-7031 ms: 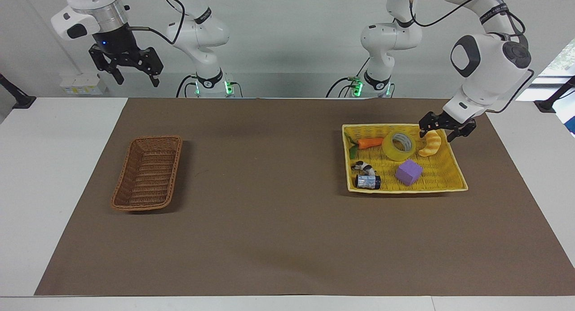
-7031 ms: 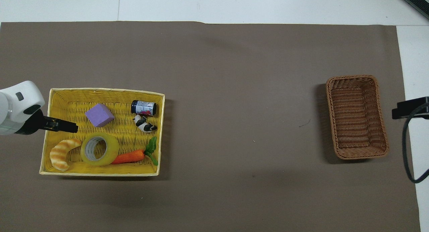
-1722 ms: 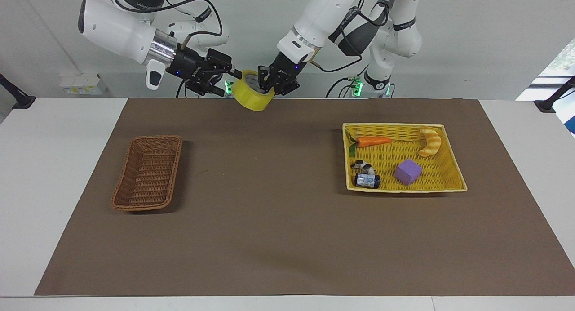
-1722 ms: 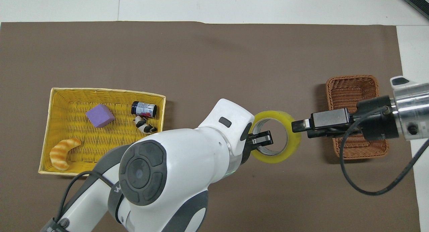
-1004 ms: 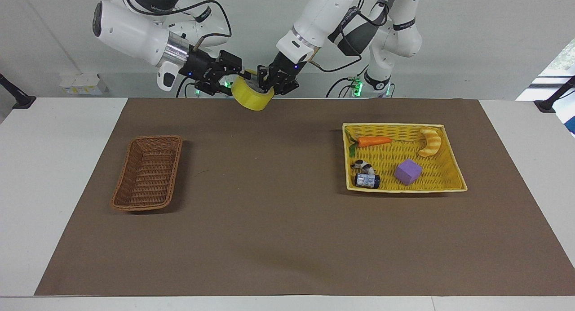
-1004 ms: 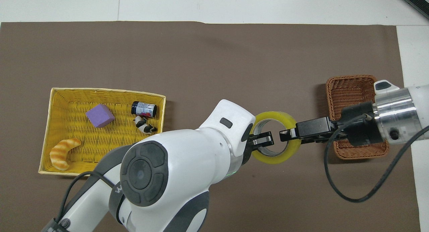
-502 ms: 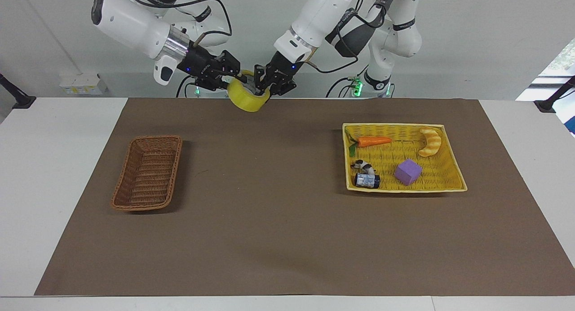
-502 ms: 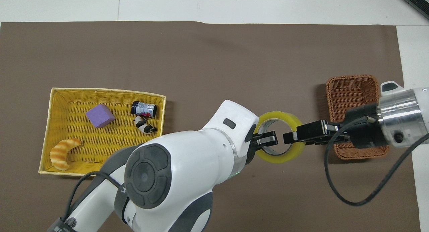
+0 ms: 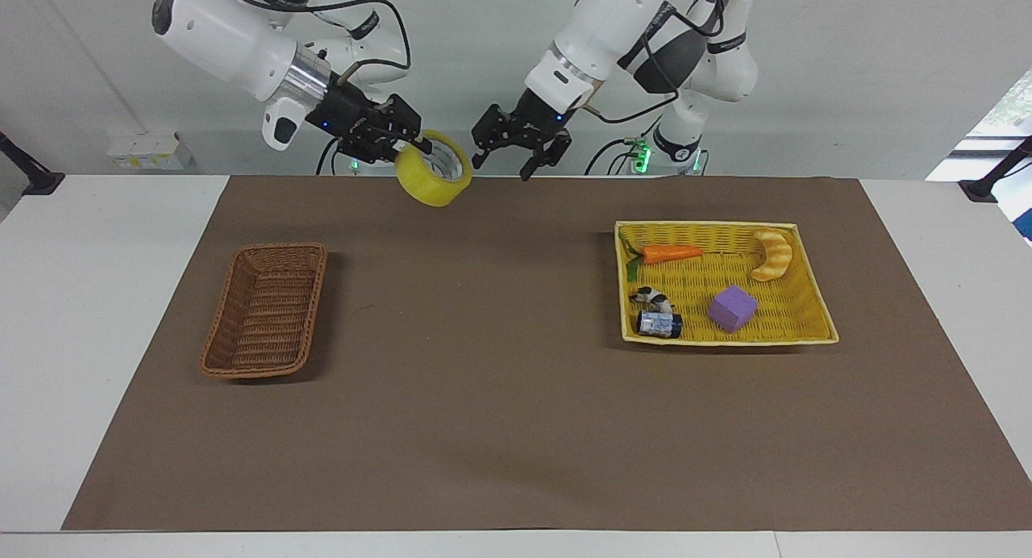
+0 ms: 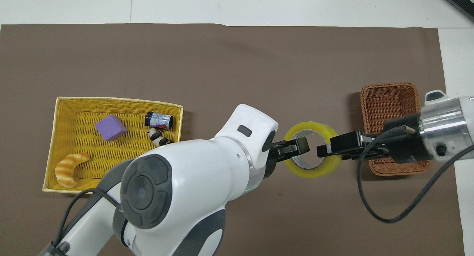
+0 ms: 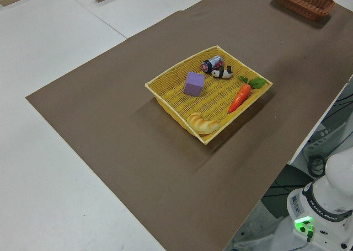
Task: Move tape to another basket
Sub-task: 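Lower the tape into the wicker basket while the left gripper withdraws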
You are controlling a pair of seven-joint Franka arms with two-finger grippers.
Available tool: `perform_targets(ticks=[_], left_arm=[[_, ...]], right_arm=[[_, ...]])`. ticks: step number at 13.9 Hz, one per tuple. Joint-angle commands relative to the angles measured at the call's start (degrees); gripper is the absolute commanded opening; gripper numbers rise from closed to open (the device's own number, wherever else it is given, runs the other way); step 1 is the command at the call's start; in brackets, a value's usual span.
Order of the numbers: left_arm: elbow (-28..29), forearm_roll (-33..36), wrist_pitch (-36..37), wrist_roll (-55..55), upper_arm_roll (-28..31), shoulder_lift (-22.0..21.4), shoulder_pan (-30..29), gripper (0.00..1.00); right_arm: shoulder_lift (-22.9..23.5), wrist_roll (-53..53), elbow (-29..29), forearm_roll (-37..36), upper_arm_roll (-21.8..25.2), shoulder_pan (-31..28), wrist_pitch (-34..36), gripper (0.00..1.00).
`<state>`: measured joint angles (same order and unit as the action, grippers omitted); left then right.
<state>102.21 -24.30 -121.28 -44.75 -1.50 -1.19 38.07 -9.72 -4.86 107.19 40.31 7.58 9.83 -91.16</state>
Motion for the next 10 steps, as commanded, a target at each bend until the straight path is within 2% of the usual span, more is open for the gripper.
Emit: perform_targets(ticks=[1, 5, 6, 9, 10], left_arm=[[-0.2, 3.9, 5.6, 2.5, -0.3, -0.7, -6.1, 1.0], [-0.2, 5.3, 8.2, 8.3, -0.3, 0.0, -15.8, 1.0], [-0.2, 5.5, 8.2, 10.0, -0.3, 0.1, -18.0, 1.0], [-0.2, 14.2, 12.2, 17.2, -0.3, 0.0, -22.9, 1.0], [-0.3, 15.1, 13.2, 21.4, -0.3, 0.0, -25.3, 1.0]], right_arm=[[-0.2, 5.4, -1.7, -0.8, 0.3, -7.2, 5.7, 0.0], [-0.5, 6.7, 0.0, -0.1, 0.3, -17.9, 6.4, 0.0], [1.4, 7.7, 0.5, 0.8, 0.3, -19.3, 5.0, 0.0], [8.7, 11.2, 1.4, 3.9, 0.3, -21.9, -2.3, 0.0], [11.5, 13.5, 1.4, 4.6, 0.3, -23.3, -4.3, 0.0]])
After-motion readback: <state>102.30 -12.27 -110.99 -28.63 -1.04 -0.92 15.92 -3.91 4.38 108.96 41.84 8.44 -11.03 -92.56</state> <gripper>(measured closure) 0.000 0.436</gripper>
